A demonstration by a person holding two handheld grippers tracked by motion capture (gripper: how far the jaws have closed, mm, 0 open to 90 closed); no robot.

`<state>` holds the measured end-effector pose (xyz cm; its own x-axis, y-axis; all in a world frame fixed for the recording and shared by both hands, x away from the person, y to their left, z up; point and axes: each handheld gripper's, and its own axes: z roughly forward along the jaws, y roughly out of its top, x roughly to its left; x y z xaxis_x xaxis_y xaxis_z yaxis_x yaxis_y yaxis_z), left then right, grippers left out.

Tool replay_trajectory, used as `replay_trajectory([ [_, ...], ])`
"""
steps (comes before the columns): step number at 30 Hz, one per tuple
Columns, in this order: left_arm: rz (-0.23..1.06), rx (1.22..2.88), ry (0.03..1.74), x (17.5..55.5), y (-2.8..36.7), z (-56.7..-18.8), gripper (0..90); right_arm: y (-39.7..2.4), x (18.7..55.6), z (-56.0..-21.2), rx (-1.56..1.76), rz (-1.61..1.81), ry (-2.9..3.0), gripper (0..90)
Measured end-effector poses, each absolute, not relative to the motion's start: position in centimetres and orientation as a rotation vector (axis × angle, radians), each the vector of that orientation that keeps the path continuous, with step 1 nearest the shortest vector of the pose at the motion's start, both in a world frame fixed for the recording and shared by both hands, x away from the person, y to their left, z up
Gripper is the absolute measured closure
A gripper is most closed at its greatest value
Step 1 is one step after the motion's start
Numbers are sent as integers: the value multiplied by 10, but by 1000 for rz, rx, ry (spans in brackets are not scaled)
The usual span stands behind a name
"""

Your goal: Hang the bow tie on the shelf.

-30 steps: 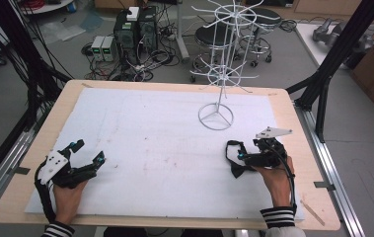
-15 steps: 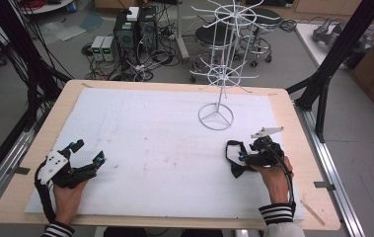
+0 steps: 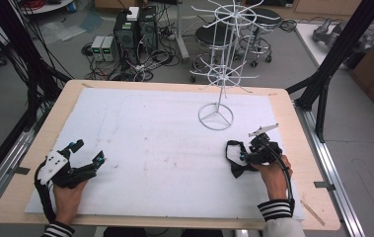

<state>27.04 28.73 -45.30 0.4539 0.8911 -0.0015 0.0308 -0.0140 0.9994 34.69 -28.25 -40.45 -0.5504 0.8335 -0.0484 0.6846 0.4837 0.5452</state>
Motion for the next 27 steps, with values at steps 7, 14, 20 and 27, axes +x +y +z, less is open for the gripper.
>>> replay_trajectory([
  [7,842,1424,875,270,287,-453,154,-282,351,-409,1302,652,2451,570],
  [14,842,1426,874,270,287,-453,154,-280,353,-413,1318,603,2464,648],
  [20,842,1426,874,270,287,-453,154,-280,356,-416,1330,577,2482,669],
  [27,843,1426,873,270,287,-453,154,-281,357,-418,1367,583,2489,790],
])
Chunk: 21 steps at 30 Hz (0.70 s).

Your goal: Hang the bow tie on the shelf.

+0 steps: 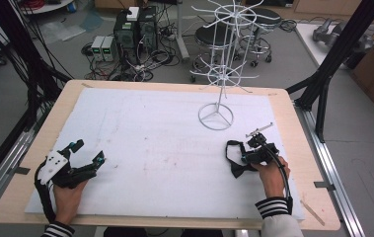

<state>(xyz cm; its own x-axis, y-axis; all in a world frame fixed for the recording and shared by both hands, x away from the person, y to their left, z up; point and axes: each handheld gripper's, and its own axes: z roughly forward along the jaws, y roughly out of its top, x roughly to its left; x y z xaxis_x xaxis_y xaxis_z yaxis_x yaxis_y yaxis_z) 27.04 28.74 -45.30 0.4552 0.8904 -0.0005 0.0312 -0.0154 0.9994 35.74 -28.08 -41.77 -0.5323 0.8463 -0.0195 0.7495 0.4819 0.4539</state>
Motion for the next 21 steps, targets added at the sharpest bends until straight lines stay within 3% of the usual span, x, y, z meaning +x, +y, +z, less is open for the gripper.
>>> replay_trajectory([
  [4,842,1426,874,270,287,-453,154,-280,357,-418,1373,586,2491,854],
  [21,846,1430,871,270,287,-453,154,-280,349,-408,1327,734,2416,867],
])
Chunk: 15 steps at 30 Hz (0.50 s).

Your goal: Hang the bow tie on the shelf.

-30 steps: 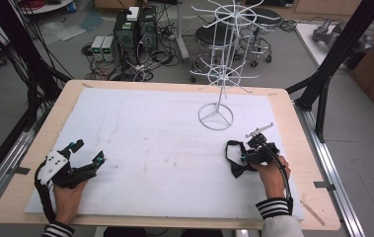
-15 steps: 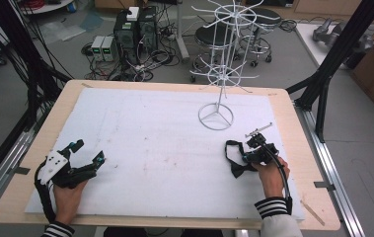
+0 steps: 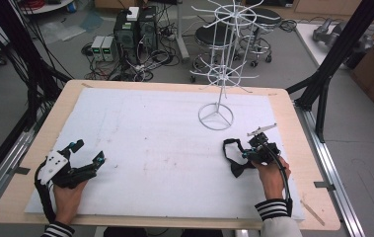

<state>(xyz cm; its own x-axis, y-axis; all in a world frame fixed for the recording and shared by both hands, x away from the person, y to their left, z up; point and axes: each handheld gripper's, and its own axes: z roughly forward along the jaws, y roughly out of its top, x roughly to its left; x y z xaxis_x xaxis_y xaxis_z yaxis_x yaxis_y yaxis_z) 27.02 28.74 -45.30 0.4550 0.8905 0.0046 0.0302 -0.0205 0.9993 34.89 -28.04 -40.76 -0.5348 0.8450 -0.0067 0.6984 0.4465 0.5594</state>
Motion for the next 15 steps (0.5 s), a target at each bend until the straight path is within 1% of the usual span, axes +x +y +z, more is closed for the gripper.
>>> replay_trajectory([
  [15,847,1429,871,270,287,-453,154,-277,333,-387,1114,990,2277,869],
])
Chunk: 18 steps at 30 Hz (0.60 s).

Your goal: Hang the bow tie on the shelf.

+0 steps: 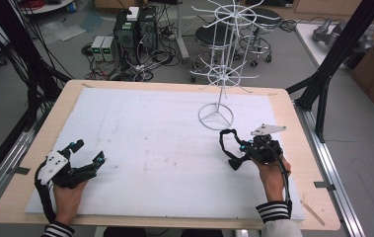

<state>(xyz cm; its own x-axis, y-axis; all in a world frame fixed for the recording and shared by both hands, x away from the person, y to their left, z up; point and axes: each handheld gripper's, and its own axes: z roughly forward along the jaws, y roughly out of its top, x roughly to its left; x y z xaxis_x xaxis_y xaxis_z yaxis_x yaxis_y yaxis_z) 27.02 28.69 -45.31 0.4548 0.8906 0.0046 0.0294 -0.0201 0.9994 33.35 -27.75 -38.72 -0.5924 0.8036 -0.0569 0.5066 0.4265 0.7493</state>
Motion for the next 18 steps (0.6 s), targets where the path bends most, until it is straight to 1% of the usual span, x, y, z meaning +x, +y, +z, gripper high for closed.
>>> replay_trajectory([
  [6,848,1431,870,270,287,-453,154,-277,326,-378,996,1100,2209,869],
  [14,849,1433,869,270,287,-453,154,-275,323,-371,966,1179,2179,869],
  [18,849,1433,869,270,287,-453,154,-271,321,-361,924,1225,2157,869],
])
